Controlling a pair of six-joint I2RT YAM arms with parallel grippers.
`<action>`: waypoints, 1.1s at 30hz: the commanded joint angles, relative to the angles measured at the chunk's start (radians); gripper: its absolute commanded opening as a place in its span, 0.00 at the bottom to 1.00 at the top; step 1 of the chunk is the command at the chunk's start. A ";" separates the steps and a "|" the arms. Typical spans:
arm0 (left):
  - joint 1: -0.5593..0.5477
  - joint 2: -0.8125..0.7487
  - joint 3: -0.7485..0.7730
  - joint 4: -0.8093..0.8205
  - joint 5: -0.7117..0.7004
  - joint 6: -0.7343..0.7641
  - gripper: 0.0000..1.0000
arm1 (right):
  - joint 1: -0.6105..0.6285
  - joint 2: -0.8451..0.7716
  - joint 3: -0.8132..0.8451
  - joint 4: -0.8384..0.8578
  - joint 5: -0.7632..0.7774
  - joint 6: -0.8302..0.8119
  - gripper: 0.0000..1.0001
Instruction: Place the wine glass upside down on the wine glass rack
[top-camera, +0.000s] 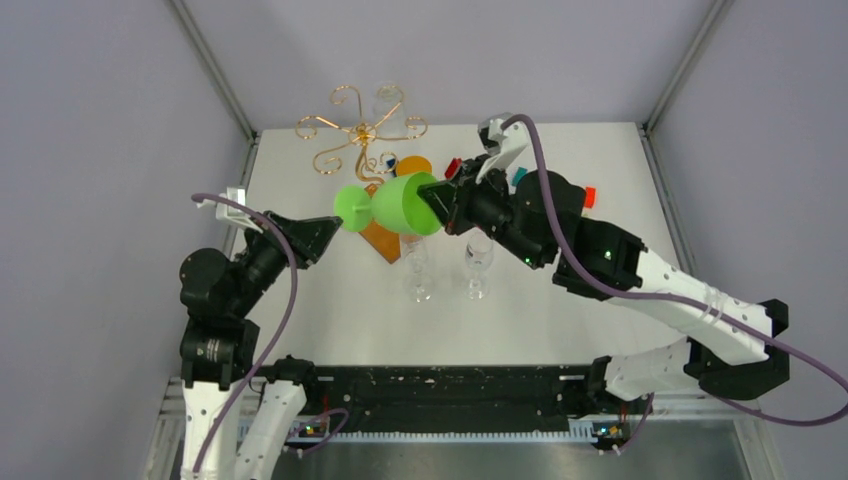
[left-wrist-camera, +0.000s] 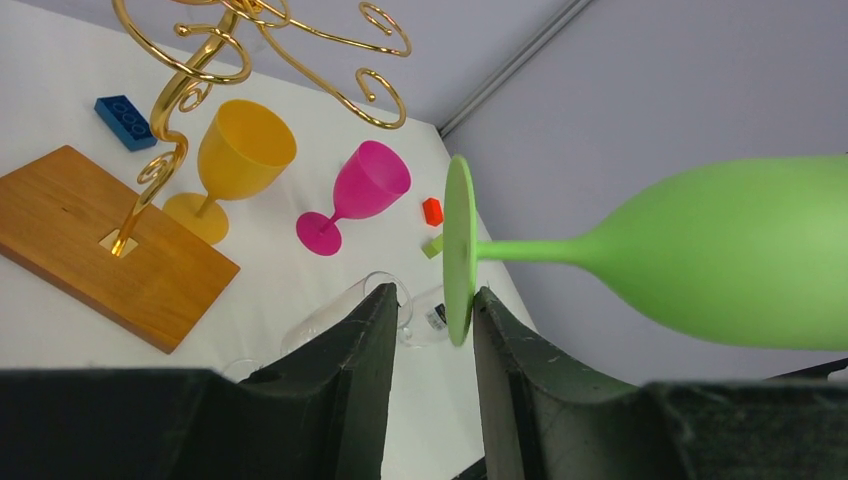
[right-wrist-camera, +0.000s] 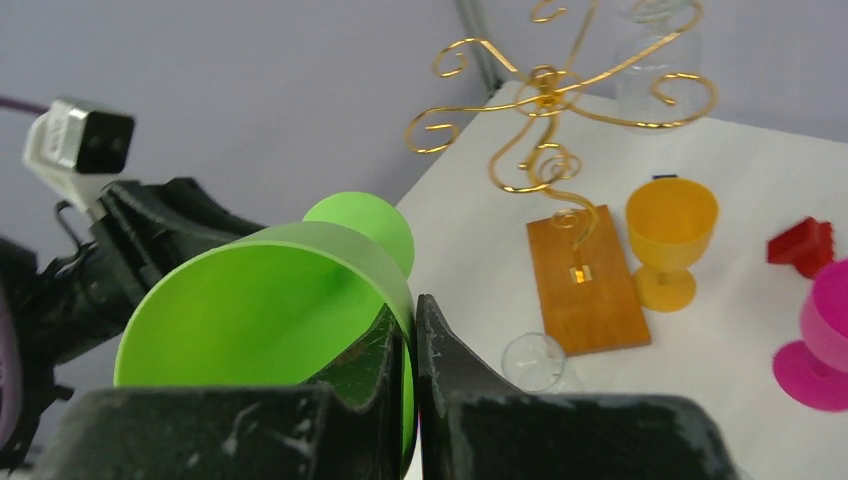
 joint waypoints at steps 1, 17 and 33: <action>-0.003 -0.009 -0.009 0.054 0.014 -0.008 0.39 | 0.013 0.046 0.052 0.055 -0.317 -0.034 0.00; -0.003 -0.012 -0.024 0.055 0.025 -0.017 0.11 | 0.014 -0.062 -0.056 0.111 -0.232 -0.050 0.00; -0.003 -0.013 -0.022 0.050 0.035 -0.025 0.04 | 0.013 -0.061 -0.086 0.143 -0.237 -0.048 0.00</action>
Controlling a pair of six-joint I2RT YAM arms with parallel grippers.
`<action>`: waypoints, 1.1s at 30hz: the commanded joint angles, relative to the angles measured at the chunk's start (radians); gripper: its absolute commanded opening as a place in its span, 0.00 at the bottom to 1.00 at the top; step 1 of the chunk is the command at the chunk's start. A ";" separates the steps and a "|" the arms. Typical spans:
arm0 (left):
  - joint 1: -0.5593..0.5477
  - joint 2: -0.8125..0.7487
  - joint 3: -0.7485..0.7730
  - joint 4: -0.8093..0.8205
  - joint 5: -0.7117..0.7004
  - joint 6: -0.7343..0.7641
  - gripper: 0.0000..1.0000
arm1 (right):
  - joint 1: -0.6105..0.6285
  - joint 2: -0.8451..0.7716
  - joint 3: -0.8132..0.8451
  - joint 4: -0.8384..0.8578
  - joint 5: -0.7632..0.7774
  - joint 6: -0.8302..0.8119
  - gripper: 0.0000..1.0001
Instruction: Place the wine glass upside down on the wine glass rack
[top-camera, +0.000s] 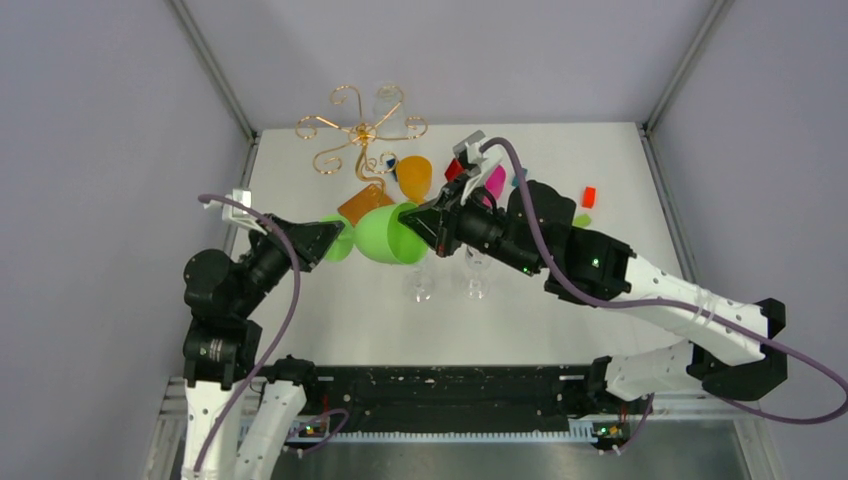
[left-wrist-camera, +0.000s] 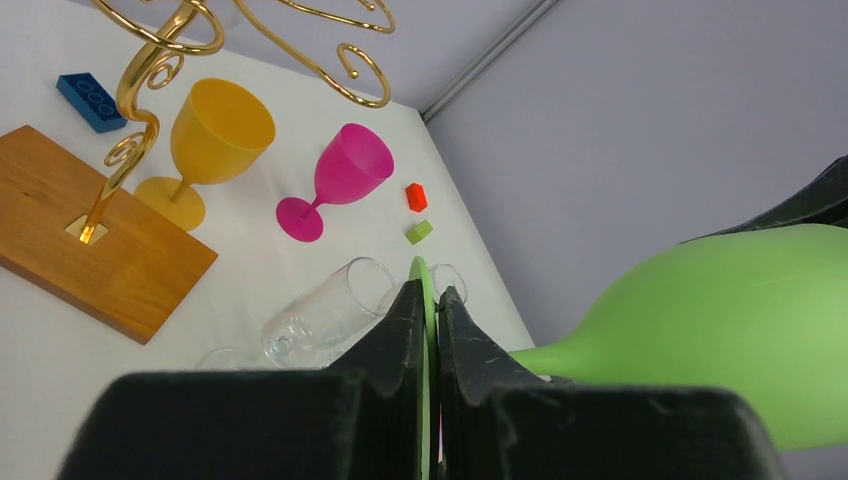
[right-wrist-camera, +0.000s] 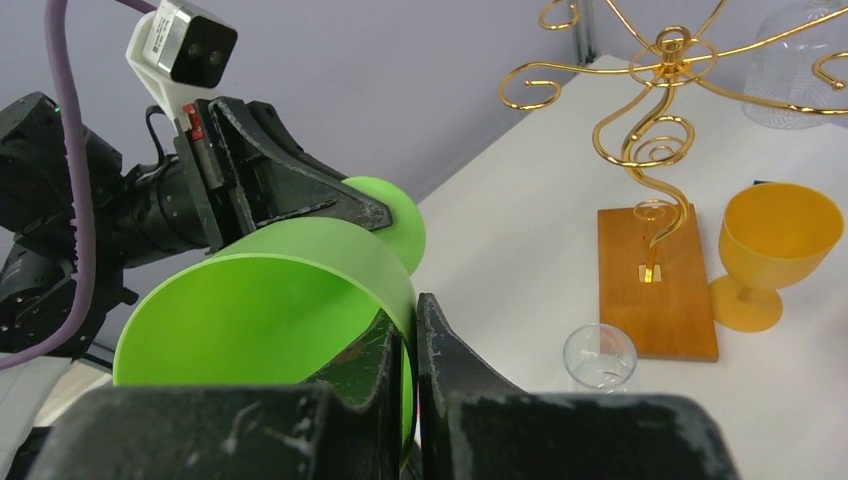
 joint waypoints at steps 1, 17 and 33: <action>0.002 -0.002 0.004 0.032 0.003 0.008 0.00 | 0.007 -0.050 0.007 0.055 0.020 -0.004 0.00; 0.002 -0.036 -0.003 0.250 0.016 0.029 0.00 | 0.007 -0.210 -0.108 0.077 -0.014 -0.030 0.51; 0.002 -0.116 -0.121 0.615 0.030 0.254 0.00 | 0.007 -0.408 -0.198 0.014 0.329 0.063 0.61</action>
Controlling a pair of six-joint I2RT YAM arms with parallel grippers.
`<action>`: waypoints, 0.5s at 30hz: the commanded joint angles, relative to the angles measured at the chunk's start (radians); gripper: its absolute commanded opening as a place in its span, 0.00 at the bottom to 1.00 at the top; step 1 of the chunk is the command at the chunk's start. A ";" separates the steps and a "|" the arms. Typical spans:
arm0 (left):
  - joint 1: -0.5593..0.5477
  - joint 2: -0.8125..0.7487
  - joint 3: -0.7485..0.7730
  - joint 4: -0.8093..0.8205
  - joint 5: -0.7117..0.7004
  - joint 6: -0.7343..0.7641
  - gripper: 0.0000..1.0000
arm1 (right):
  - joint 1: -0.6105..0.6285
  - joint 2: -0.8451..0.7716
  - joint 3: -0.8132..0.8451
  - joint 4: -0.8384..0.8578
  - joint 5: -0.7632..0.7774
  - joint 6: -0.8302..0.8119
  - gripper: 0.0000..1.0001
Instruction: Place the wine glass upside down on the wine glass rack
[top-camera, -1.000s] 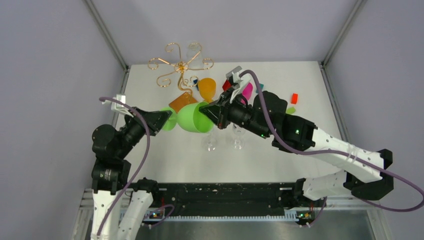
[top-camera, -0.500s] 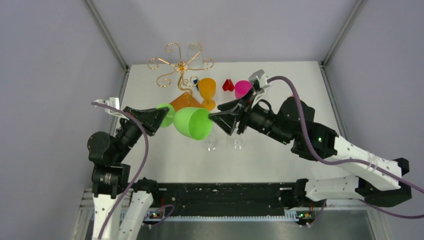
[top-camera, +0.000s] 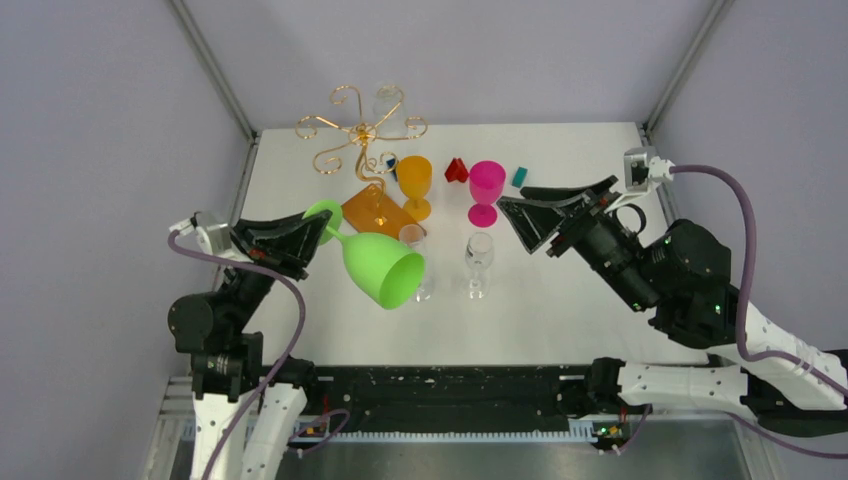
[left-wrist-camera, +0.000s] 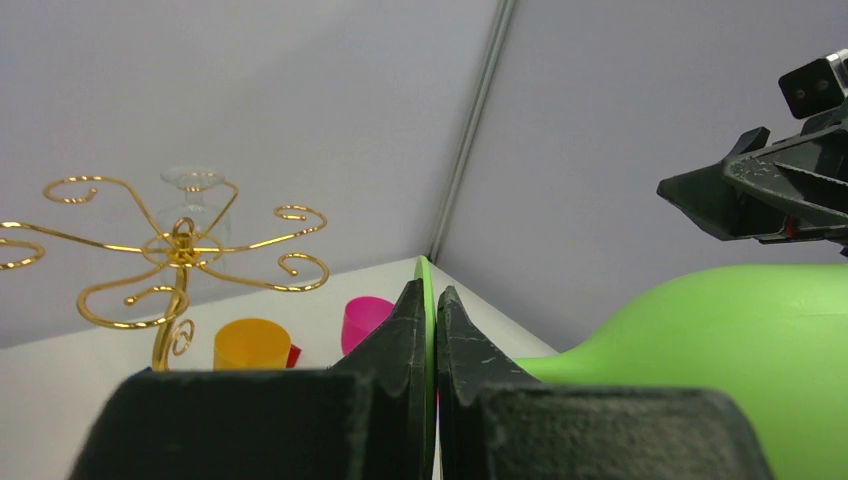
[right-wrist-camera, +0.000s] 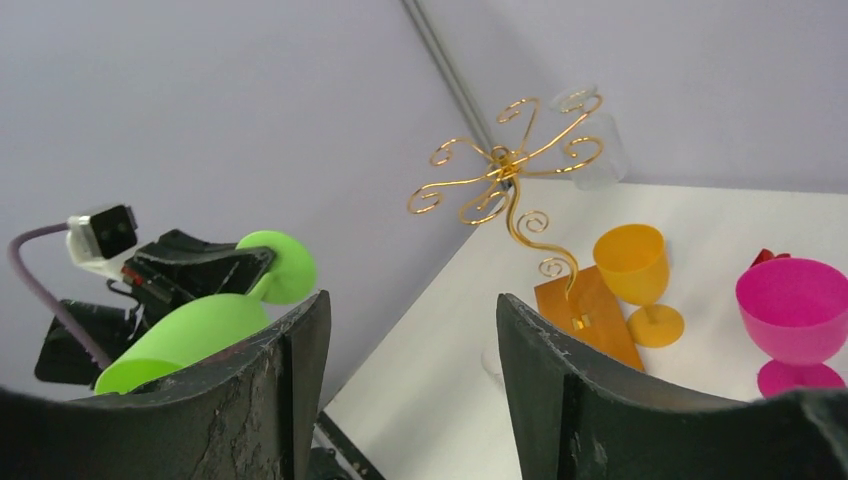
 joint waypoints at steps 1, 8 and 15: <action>0.001 -0.013 0.009 0.125 -0.032 0.086 0.00 | -0.002 0.054 0.071 -0.093 0.067 0.032 0.62; 0.001 0.020 0.031 0.219 0.143 0.081 0.00 | -0.003 0.128 0.140 -0.166 0.026 0.052 0.62; 0.001 -0.020 0.065 0.119 0.375 0.499 0.00 | -0.004 0.225 0.245 -0.259 -0.059 0.100 0.63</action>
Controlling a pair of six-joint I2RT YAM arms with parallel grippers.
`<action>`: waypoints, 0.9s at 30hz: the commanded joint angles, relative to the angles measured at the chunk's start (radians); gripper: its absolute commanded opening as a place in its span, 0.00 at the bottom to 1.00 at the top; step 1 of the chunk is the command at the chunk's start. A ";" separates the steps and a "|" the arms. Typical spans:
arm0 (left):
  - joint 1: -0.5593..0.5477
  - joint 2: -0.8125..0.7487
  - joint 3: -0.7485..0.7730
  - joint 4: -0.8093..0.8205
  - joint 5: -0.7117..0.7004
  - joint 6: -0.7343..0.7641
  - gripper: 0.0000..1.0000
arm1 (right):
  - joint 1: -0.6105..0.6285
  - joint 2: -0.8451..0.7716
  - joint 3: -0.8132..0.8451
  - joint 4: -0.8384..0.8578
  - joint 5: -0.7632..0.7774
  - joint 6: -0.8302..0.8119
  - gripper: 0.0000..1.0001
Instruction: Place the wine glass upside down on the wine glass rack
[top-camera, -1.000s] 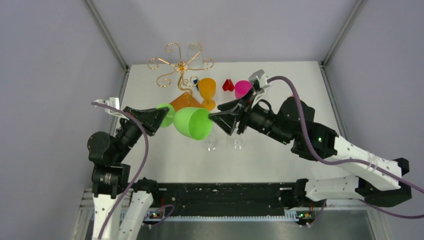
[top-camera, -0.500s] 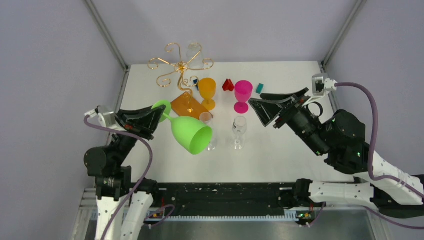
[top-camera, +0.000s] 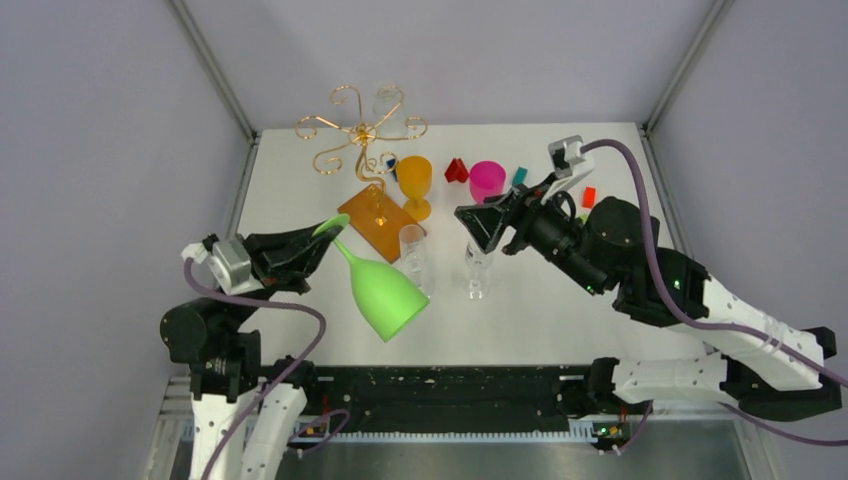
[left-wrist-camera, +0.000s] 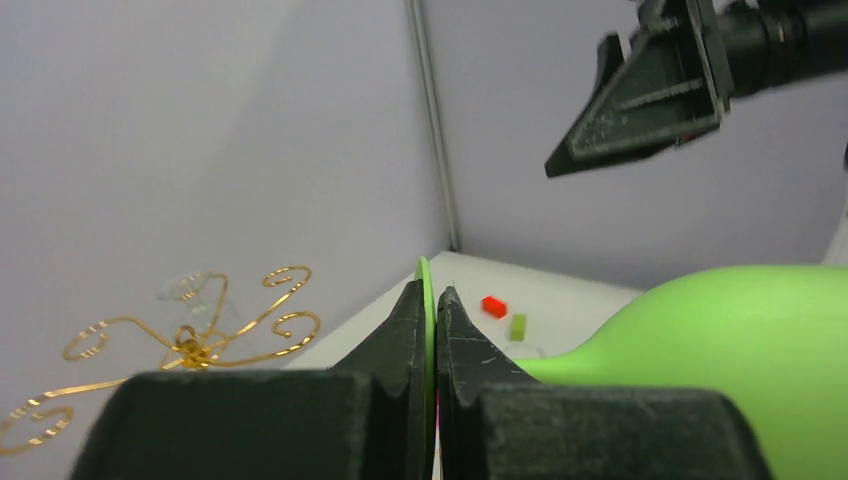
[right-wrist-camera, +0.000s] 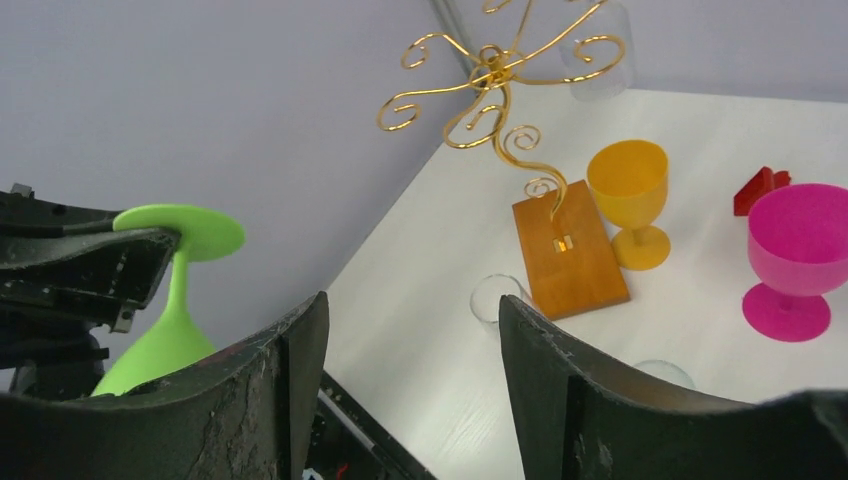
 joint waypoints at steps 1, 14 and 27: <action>0.001 -0.034 0.068 -0.075 0.196 0.370 0.00 | 0.000 0.054 0.119 -0.062 -0.095 0.049 0.63; -0.007 -0.095 0.109 -0.499 0.482 1.408 0.00 | -0.009 0.147 0.123 -0.023 -0.325 0.282 0.63; -0.006 -0.085 0.173 -0.590 0.513 1.533 0.00 | -0.055 0.294 0.001 0.333 -0.668 0.652 0.59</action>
